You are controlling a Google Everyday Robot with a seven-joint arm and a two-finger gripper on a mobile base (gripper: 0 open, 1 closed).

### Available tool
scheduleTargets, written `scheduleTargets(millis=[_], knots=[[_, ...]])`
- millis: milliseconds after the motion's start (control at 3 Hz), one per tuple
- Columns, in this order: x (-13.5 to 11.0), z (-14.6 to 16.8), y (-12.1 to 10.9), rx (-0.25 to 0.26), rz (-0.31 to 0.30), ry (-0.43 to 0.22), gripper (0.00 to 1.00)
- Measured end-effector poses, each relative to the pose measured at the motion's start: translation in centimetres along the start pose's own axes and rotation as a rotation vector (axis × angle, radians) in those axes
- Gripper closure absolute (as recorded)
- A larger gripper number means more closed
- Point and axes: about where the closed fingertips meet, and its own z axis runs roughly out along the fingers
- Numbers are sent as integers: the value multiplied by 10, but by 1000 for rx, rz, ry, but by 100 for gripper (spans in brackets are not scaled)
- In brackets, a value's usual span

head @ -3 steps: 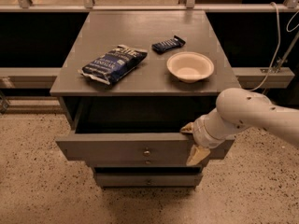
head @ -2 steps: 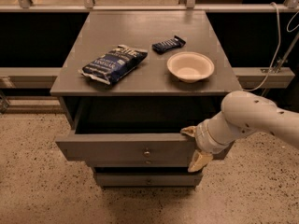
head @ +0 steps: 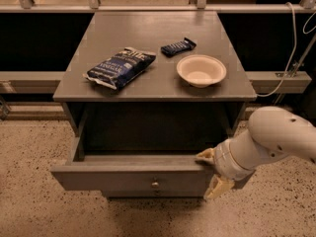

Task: Open top drawer

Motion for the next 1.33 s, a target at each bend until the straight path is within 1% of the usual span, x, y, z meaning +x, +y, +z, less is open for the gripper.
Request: scheduleTargets(millis=[333,667,1000,1333], knots=[[-9,-15,19,0,5,-6,31],[-12,-35,23,27,2,8,30],[-18,-51,6,63,-29,34,30],[-21,-56,-21,82,-57,59,47]])
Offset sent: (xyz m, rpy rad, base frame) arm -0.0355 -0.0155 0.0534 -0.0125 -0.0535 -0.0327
